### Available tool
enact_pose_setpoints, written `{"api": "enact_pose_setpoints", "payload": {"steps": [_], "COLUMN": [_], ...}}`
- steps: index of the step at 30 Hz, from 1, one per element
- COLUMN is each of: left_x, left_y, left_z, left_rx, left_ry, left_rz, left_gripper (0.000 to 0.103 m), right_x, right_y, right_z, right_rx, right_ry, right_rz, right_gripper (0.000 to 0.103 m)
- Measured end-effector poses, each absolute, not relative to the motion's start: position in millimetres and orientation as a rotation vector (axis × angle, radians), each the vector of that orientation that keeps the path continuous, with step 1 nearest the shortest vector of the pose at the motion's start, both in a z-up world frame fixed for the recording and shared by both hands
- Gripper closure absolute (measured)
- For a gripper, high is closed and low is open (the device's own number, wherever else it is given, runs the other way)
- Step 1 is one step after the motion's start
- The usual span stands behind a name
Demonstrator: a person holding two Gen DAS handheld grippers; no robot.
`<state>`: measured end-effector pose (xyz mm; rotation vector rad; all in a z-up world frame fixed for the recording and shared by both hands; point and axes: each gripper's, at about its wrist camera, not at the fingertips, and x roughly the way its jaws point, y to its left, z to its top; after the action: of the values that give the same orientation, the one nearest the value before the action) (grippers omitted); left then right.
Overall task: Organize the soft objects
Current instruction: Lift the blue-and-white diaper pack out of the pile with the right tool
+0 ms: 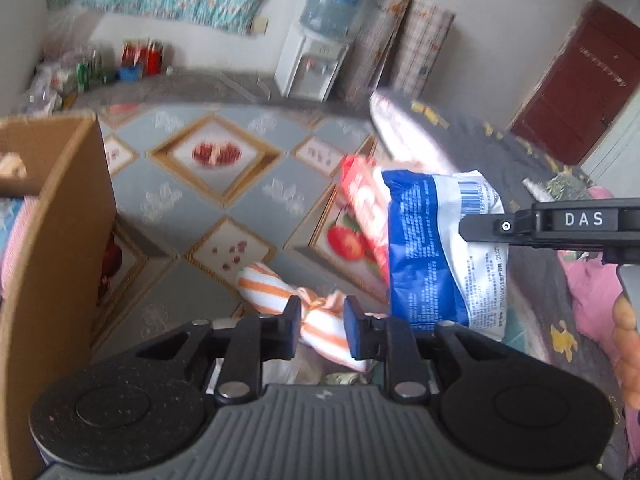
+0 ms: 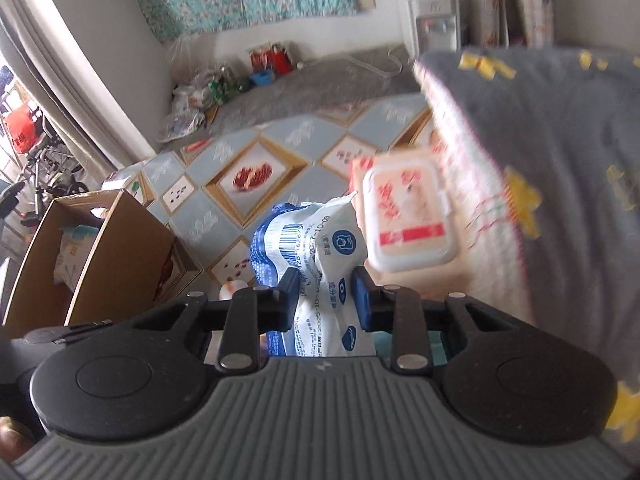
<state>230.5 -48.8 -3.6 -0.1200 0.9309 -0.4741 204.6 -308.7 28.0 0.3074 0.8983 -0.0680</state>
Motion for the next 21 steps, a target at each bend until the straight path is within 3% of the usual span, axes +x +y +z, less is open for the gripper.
{"api": "enact_pose_setpoints", "payload": {"steps": [2, 8, 14, 17, 21], "left_x": [218.1, 171.2, 135.0, 127.2, 131.5], "left_y": [-48.5, -31.2, -48.2, -70.6, -91.3], "left_z": [12.2, 46.7, 35.3, 23.4, 10.5], "left_rx": [-0.101, -0.086, -0.026, 0.009, 0.007], "left_ry": [0.876, 0.784, 0.808, 0.803, 0.824], "left_rz": [-0.496, -0.542, -0.701, -0.8, -0.822], "left_gripper": [0.071, 0.068, 0.066, 0.056, 0.055], "right_x": [194.0, 158.5, 137.9, 135.0, 137.4], "right_y": [-306.3, -277.9, -268.1, -272.5, -287.0], "right_z": [42.5, 65.9, 54.4, 45.0, 28.1], "right_rx": [0.277, 0.164, 0.125, 0.159, 0.294], "right_ry": [0.874, 0.864, 0.927, 0.964, 1.015], "right_rz": [-0.074, -0.064, -0.133, -0.172, -0.192], "right_gripper": [0.076, 0.076, 0.076, 0.076, 0.076]}}
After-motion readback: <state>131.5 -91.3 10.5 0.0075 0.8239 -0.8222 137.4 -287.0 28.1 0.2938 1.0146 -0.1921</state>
